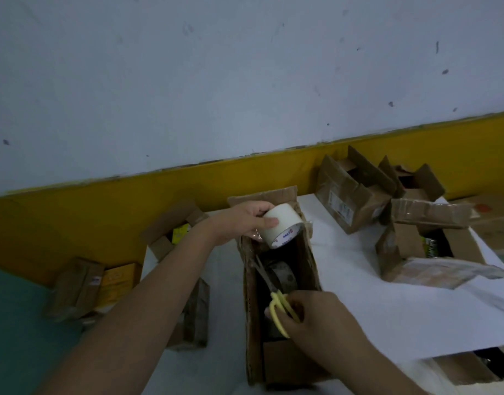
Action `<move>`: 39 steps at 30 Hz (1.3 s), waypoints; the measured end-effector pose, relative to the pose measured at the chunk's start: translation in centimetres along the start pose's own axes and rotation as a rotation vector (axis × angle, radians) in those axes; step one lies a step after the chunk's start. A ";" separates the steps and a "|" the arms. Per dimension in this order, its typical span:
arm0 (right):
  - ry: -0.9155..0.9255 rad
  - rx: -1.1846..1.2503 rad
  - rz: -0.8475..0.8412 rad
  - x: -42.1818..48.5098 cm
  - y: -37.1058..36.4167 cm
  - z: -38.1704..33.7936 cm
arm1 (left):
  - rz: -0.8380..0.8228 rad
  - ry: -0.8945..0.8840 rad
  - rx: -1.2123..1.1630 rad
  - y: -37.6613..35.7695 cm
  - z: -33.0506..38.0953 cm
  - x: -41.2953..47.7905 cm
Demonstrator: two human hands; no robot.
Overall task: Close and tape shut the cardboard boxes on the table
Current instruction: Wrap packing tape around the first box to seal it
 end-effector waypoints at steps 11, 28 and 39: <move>-0.066 -0.091 -0.171 4.2 -1.8 -0.1 | 0.000 0.008 -0.024 0.1 -0.2 -0.4; -0.085 -0.035 -0.096 5.3 -1.6 0.3 | 0.071 -0.013 -0.100 -0.1 0.1 -1.0; -0.092 0.310 0.387 -0.9 7.6 5.2 | 0.231 -0.205 -0.698 -0.1 4.6 -1.4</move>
Point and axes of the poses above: each hand's wrist, its own x-axis towards the middle knuckle, its own y-axis out of the back of the hand, z = x × y, the point moved 9 cm from there along x, towards the middle knuckle, and after that the axes turned 9 degrees about -x, right-handed, at the moved point
